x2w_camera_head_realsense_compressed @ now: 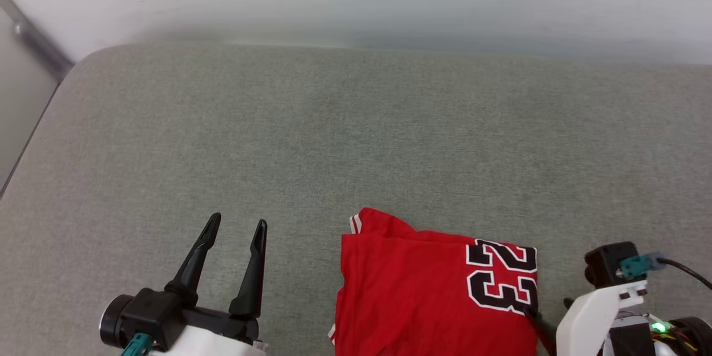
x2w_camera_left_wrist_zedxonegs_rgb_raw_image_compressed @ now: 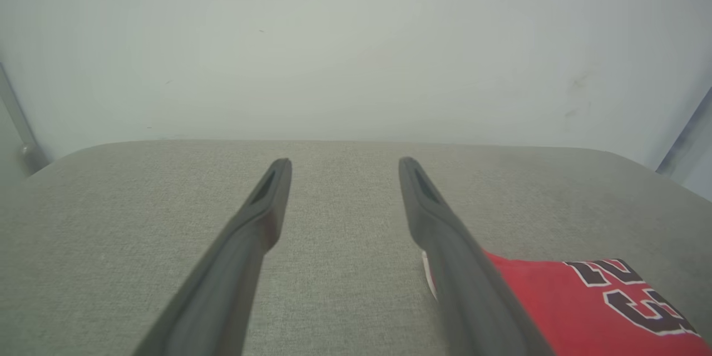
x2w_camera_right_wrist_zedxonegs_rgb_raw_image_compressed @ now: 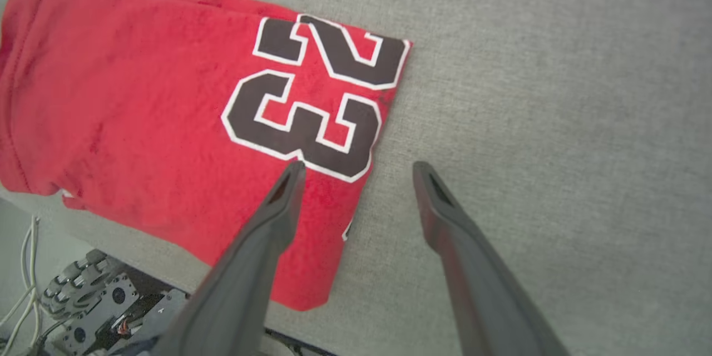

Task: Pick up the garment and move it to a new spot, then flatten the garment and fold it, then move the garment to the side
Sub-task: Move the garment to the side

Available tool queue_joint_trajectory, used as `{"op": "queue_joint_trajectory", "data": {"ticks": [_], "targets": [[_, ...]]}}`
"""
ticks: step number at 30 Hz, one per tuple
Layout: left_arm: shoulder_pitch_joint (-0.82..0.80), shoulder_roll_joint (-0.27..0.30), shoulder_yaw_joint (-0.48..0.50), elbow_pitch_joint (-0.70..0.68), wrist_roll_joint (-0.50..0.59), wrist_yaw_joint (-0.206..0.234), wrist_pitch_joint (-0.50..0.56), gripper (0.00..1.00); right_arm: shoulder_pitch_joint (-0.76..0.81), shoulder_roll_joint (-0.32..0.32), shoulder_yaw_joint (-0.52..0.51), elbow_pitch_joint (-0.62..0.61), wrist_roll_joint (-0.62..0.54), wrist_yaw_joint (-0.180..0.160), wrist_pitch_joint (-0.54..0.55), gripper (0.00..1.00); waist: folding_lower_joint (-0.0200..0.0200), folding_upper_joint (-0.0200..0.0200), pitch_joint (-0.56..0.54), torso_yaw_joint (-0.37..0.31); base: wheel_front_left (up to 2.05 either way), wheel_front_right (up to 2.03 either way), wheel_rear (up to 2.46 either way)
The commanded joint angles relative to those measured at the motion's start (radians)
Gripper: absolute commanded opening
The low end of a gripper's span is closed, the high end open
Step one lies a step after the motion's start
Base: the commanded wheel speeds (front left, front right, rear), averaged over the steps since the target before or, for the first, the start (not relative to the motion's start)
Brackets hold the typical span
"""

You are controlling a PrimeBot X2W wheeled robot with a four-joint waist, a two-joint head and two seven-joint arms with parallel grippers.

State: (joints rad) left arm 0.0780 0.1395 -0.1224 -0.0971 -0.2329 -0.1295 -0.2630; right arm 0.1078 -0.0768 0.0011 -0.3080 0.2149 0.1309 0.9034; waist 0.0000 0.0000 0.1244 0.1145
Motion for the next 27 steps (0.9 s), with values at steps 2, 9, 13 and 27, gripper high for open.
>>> {"op": "queue_joint_trajectory", "data": {"ticks": [2,9,13,27], "targets": [[-0.021,-0.001,-0.003,0.004,-0.001,-0.001,-0.002,1.00,0.003,0.008,-0.002,0.011,-0.008,0.000,0.037,1.00,0.0000,0.0000,0.026,0.027,0.00,0.00,0.00],[-0.048,-0.016,0.000,0.008,-0.014,-0.001,-0.002,1.00,-0.036,0.025,-0.016,0.112,-0.029,0.000,0.060,1.00,0.0000,0.0000,0.065,0.071,0.00,0.00,0.00],[-0.059,-0.019,-0.002,0.009,-0.017,-0.001,-0.002,1.00,-0.054,0.028,0.002,0.187,-0.018,0.000,0.055,1.00,0.0000,0.0000,0.078,0.084,0.00,0.00,0.00],[-0.063,-0.009,-0.032,0.030,0.002,-0.001,-0.002,1.00,-0.094,0.025,0.119,0.416,-0.110,0.000,0.004,0.00,0.0000,0.0000,0.069,0.081,0.00,0.00,0.00]]}}
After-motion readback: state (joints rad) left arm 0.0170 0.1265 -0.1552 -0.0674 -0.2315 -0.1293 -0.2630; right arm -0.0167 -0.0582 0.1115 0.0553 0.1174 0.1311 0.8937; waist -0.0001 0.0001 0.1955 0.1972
